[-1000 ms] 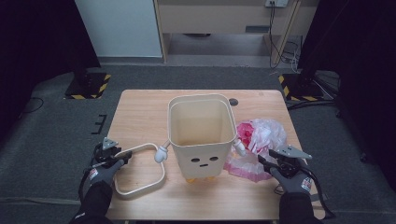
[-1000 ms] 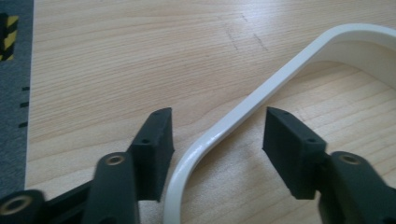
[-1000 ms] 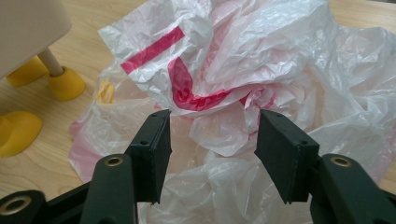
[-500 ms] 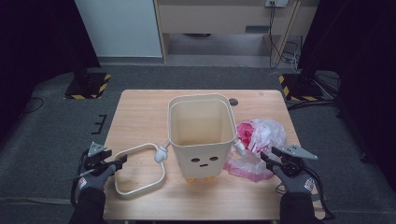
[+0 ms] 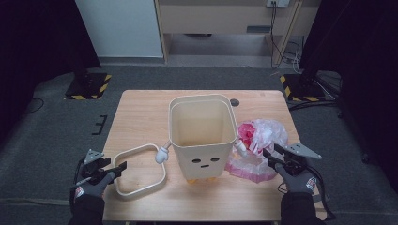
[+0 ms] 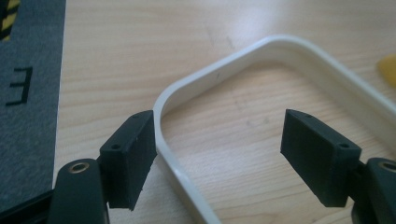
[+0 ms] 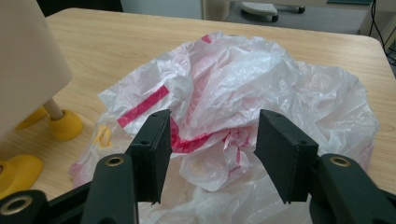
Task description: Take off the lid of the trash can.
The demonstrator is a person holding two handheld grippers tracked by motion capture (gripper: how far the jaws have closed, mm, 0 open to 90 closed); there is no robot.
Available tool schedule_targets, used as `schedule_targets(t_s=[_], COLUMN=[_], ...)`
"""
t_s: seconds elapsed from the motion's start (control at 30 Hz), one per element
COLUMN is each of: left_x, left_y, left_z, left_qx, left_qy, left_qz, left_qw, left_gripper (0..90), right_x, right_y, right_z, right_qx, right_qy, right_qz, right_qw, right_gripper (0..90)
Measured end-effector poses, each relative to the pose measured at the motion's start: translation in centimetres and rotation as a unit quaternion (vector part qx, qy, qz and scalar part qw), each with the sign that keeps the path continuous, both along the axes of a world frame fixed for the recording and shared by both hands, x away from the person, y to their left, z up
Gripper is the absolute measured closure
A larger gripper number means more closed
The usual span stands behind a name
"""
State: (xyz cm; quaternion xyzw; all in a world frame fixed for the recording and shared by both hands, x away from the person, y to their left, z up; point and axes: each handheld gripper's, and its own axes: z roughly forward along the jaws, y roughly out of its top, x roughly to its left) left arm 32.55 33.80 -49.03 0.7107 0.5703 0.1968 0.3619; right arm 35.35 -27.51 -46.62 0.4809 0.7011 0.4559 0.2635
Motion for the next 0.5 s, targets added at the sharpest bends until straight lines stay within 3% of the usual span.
schedule_targets(t_s=[0.27, 0.4, 0.5], left_x=[1.0, 1.6, 2.3], left_y=[-0.3, -0.2, -0.4], left_z=[-1.4, -2.0, -2.3], left_qx=[0.018, -0.012, -0.023], left_qy=[0.047, 0.045, 0.038], left_qz=[0.002, 0.014, 0.013], left_qw=[0.9988, 0.9988, 0.9989], left_gripper=[25.7, 25.6, 25.7], right_x=[0.6, 1.2, 1.7], right_y=[-0.2, -0.1, 0.0], right_z=[0.5, 0.7, 0.8], right_qx=[0.003, 0.005, 0.003], right_qy=[-0.017, -0.022, -0.025], right_qz=[-0.019, -0.026, -0.028], right_qw=[0.9997, 0.9994, 0.9993], right_gripper=[43.2, 42.3, 42.4])
